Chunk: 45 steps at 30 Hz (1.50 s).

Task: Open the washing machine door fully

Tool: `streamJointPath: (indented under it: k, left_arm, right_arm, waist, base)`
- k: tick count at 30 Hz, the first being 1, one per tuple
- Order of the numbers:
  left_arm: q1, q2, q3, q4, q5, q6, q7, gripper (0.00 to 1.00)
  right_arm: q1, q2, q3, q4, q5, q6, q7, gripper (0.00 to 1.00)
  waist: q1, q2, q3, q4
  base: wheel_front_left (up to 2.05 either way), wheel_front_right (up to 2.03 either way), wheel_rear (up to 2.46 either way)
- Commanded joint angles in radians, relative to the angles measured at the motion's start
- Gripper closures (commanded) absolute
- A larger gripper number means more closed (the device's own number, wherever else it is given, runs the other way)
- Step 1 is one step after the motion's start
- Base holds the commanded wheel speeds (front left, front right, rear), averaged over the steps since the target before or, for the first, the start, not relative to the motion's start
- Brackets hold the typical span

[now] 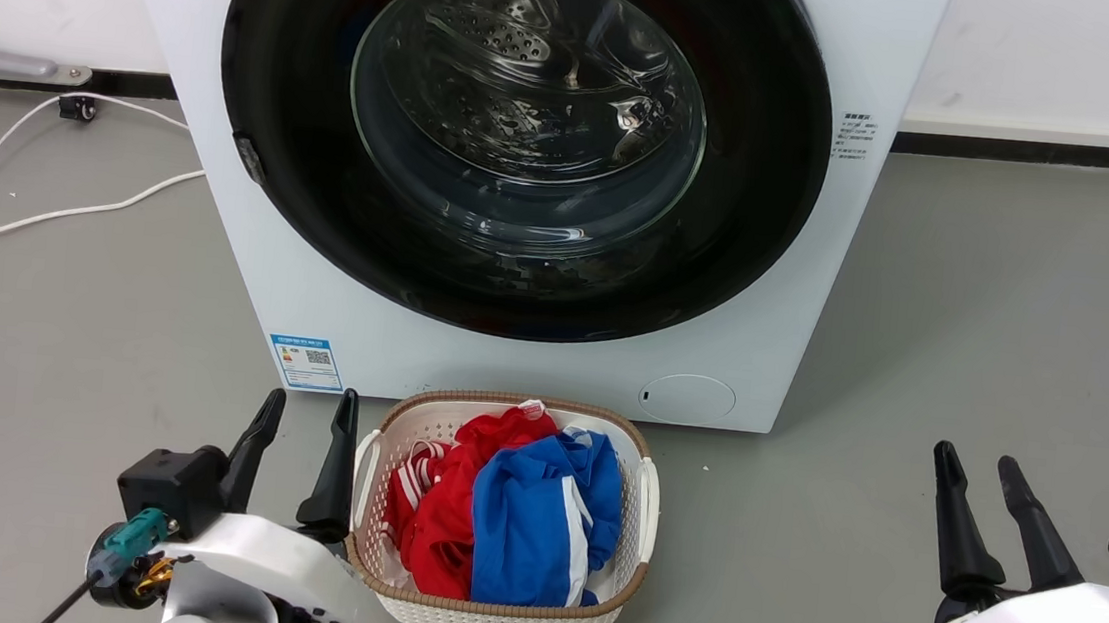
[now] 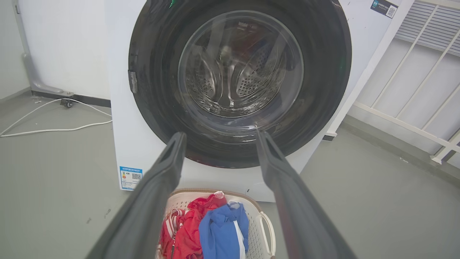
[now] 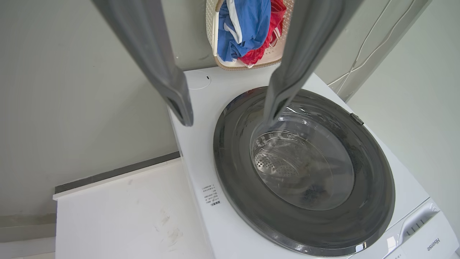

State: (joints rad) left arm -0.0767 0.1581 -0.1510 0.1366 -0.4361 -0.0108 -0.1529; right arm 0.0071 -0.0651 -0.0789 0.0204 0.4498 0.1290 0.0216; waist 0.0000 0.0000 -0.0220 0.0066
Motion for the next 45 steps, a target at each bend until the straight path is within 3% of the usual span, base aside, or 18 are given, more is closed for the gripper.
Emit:
streamJointPath:
  k: [1, 22, 32, 45]
  left_arm:
    - [-0.020, 0.010, -0.005, -0.009, 0.022, 0.005, -0.006, 0.00]
    - [-0.026, 0.038, -0.063, 0.008, 0.190, 0.055, -0.057, 0.00]
    - [-0.033, 0.029, -0.049, 0.023, 0.231, 0.057, -0.078, 0.00]
    - [-0.041, 0.001, -0.026, 0.060, 0.280, 0.025, -0.104, 0.00]
  right_arm:
    - [0.003, 0.000, 0.002, -0.017, -0.021, 0.002, 0.003, 0.00]
    - [0.014, 0.010, -0.023, -0.036, -0.221, 0.002, 0.006, 0.00]
    - [0.000, 0.014, -0.027, -0.030, -0.281, 0.002, 0.003, 0.00]
    - [-0.013, 0.015, -0.030, -0.013, -0.354, 0.002, -0.014, 0.00]
  waist:
    - [0.0000, 0.0000, 0.000, 0.000]
    - [0.0000, 0.0000, 0.000, -0.003]
    - [0.0000, 0.0000, 0.007, -0.004]
    - [0.0000, 0.0000, 0.012, -0.003]
  base:
    - [0.00, 0.00, 0.00]
    - [0.00, 0.00, 0.00]
    - [0.00, 0.00, 0.00]
    - [0.00, 0.00, 0.00]
